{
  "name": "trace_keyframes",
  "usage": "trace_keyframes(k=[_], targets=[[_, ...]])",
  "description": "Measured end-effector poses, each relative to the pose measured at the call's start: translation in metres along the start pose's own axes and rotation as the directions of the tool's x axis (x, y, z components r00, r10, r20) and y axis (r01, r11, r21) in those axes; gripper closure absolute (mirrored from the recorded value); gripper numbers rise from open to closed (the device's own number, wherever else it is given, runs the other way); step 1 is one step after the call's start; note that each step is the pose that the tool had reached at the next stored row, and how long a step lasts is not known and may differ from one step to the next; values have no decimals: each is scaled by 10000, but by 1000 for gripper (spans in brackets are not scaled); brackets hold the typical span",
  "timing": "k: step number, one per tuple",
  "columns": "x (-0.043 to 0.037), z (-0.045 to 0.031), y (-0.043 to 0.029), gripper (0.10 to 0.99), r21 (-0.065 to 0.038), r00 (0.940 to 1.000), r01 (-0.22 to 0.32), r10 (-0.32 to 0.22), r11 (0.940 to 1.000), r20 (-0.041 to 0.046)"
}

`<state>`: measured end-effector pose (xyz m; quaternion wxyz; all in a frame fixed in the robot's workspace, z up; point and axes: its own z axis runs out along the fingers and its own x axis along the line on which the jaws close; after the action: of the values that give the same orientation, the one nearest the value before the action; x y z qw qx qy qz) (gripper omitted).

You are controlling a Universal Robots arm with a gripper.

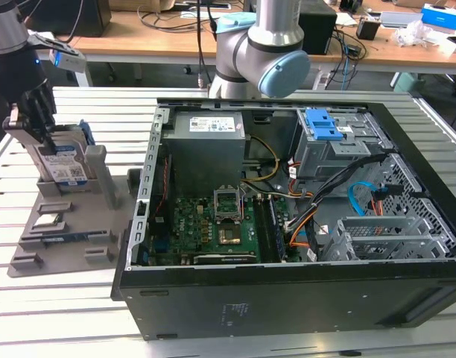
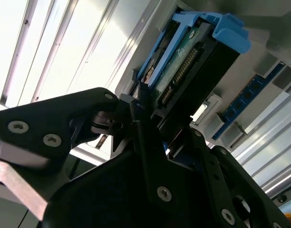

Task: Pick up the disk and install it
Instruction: 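Pick up the disk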

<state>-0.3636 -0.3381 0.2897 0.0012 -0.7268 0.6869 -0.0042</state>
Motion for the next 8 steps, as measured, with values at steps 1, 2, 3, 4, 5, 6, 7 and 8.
trace_keyframes(k=[1, 2, 3, 4, 5, 6, 7, 8], targets=[[-2, -13, -1, 722, 0, 10000, 1, -1, 10000, -1], [-4, -23, -1, 722, 0, 10000, 1, -1, 10000, -1], [-7, -39, -1, 722, 0, 10000, 1, -1, 10000, -1], [-8, -49, -2, 722, 0, 10000, 2, -2, 10000, -1], [-10, -61, -2, 722, 1, 10000, 2, -2, 10000, -1], [-12, -75, -2, 722, 0, 10000, 1, -1, 10000, -1], [-12, -79, -2, 722, 4, 10000, 1, -1, 10000, 1], [-12, -83, -2, 722, 2, 10000, 1, -1, 10000, 0]])
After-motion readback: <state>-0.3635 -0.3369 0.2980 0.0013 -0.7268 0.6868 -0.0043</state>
